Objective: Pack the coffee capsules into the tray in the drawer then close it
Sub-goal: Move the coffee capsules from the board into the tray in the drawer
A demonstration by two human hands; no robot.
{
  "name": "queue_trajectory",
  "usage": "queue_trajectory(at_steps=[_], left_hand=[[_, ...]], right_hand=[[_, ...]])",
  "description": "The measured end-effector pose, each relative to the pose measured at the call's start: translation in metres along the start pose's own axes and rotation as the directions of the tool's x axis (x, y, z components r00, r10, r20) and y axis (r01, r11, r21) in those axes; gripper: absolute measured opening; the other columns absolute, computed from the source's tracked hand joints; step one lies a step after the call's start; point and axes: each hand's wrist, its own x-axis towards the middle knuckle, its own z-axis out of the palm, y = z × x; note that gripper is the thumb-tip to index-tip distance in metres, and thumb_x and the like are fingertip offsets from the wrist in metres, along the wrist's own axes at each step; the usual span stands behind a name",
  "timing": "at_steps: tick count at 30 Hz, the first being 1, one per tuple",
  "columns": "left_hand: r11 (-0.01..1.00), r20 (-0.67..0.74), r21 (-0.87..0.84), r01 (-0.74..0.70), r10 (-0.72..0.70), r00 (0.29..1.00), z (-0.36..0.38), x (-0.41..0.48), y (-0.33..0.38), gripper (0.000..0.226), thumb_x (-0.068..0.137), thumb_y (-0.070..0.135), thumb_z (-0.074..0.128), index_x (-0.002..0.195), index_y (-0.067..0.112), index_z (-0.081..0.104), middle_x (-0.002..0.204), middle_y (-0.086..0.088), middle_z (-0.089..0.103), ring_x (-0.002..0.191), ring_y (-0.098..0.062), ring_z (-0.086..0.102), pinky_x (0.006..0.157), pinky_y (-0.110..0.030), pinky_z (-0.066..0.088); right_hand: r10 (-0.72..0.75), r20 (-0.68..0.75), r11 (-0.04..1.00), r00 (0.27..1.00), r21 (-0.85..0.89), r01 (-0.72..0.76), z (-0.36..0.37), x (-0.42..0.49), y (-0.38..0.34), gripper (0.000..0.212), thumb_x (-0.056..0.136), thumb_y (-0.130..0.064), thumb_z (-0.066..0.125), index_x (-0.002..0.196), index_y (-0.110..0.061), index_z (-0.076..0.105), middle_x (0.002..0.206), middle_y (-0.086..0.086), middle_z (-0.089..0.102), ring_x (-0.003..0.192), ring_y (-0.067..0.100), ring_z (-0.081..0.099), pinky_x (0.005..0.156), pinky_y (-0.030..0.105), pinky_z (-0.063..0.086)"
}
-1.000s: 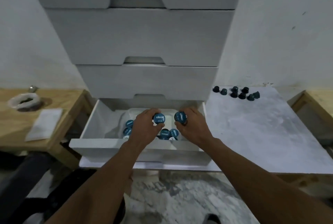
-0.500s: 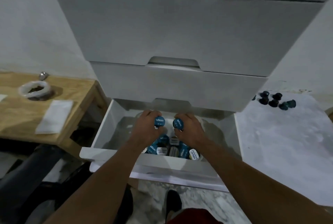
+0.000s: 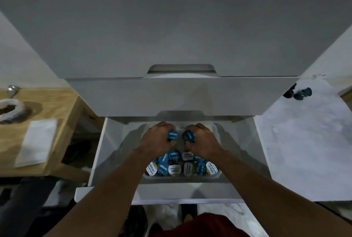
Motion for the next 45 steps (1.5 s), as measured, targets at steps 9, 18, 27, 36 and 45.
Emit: queue_trajectory(at_steps=[9,18,27,36,45], left_hand=[[0.999,0.108,-0.036,0.01,-0.006,0.994,0.022,0.009,-0.014,0.052,0.082,0.026,0.068,0.13,0.02,0.052,0.128,-0.003,0.054,0.115,-0.024,0.052,0.095,-0.033,0.044],[0.998,0.15,-0.058,-0.016,0.025,0.988,0.024,0.019,-0.029,0.037,0.091,0.025,0.058,0.127,0.019,0.057,0.124,-0.008,0.059,0.115,-0.022,0.053,0.098,-0.029,0.04],[0.985,0.16,-0.158,-0.065,0.09,0.983,0.015,0.021,-0.041,0.038,0.086,0.003,0.053,0.121,0.014,0.064,0.118,-0.008,0.066,0.107,-0.018,0.061,0.097,-0.027,0.047],[0.976,0.175,-0.217,-0.025,0.064,0.983,0.02,0.022,-0.045,0.035,0.085,0.015,0.064,0.119,0.019,0.065,0.115,-0.002,0.068,0.102,-0.01,0.063,0.093,-0.024,0.049],[0.987,0.195,-0.147,-0.065,0.094,0.976,0.021,0.022,-0.042,0.032,0.081,0.03,0.071,0.112,0.022,0.067,0.109,0.0,0.069,0.098,-0.011,0.063,0.091,-0.032,0.052]], right_hand=[[0.057,0.069,0.998,0.996,-0.024,-0.056,0.007,0.0,0.001,0.05,0.078,-0.017,0.07,0.126,-0.013,0.057,0.119,0.014,0.059,0.112,0.029,0.054,0.101,0.03,0.04],[0.089,0.047,0.996,0.995,0.003,-0.089,0.004,0.006,0.002,0.035,0.088,-0.018,0.06,0.123,-0.016,0.061,0.119,0.012,0.06,0.111,0.027,0.055,0.097,0.028,0.041],[0.121,0.065,0.993,0.991,0.006,-0.122,0.003,0.009,0.001,0.031,0.089,-0.019,0.061,0.12,-0.019,0.061,0.118,0.01,0.062,0.107,0.024,0.057,0.092,0.026,0.044],[0.138,0.089,0.99,0.986,0.006,-0.139,0.001,0.007,-0.002,0.033,0.088,-0.022,0.063,0.121,-0.021,0.061,0.121,0.009,0.061,0.107,0.022,0.059,0.093,0.027,0.046],[0.113,0.129,0.993,0.985,0.012,-0.116,0.0,0.003,0.0,0.028,0.083,-0.019,0.068,0.111,-0.02,0.066,0.111,0.006,0.066,0.091,0.015,0.059,0.08,0.02,0.046]])
